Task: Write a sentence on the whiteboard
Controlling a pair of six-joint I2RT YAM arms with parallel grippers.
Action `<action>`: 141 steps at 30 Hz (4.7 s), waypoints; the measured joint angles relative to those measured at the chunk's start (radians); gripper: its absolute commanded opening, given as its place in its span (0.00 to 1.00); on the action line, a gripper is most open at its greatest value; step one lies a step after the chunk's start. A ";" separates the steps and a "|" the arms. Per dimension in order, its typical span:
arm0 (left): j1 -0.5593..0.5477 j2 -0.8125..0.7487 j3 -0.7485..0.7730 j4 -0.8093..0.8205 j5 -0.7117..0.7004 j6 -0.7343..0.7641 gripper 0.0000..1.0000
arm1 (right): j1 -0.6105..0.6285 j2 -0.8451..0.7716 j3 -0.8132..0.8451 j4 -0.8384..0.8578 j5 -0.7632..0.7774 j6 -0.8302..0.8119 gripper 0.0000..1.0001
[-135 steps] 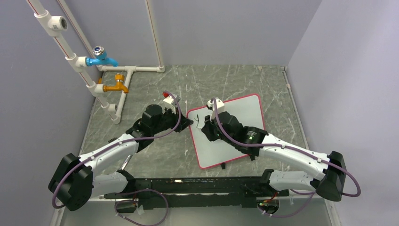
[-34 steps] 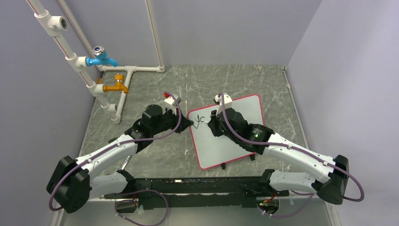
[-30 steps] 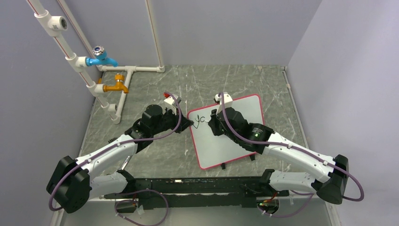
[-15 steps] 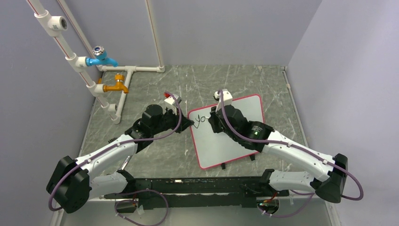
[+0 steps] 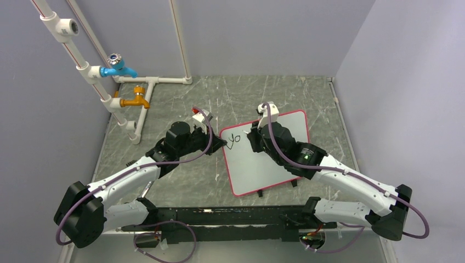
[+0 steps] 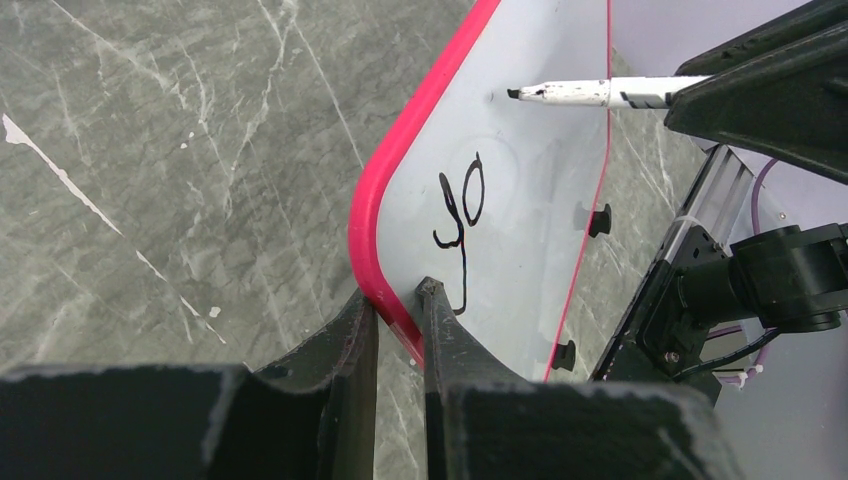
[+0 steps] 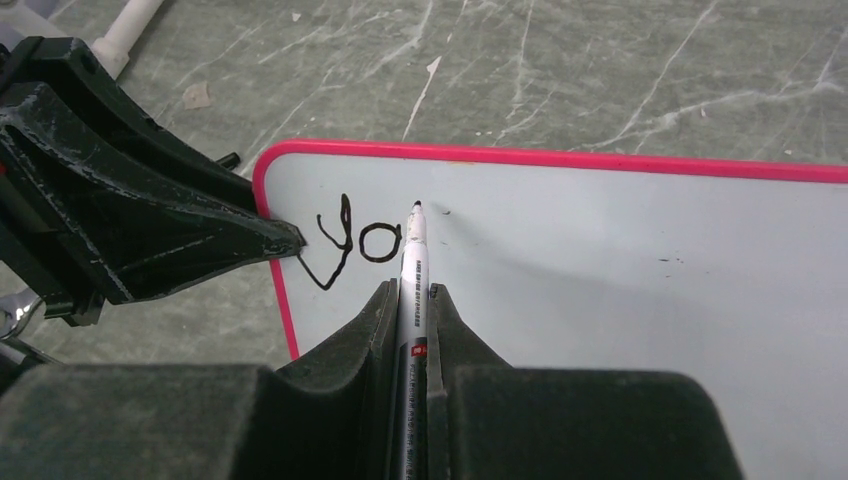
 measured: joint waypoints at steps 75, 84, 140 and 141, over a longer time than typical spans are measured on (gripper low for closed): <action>0.003 -0.002 0.001 -0.043 -0.005 -0.001 0.00 | -0.034 0.088 0.021 -0.038 0.037 0.010 0.00; 0.003 -0.002 0.001 -0.044 -0.006 -0.001 0.00 | -0.037 0.085 0.018 -0.037 0.028 0.009 0.00; -0.004 -0.006 0.050 -0.116 -0.022 0.066 0.00 | -0.309 -0.212 -0.170 0.023 -0.082 0.003 0.00; -0.004 -0.006 0.050 -0.116 -0.022 0.068 0.00 | -0.312 -0.210 -0.170 0.027 -0.091 0.002 0.00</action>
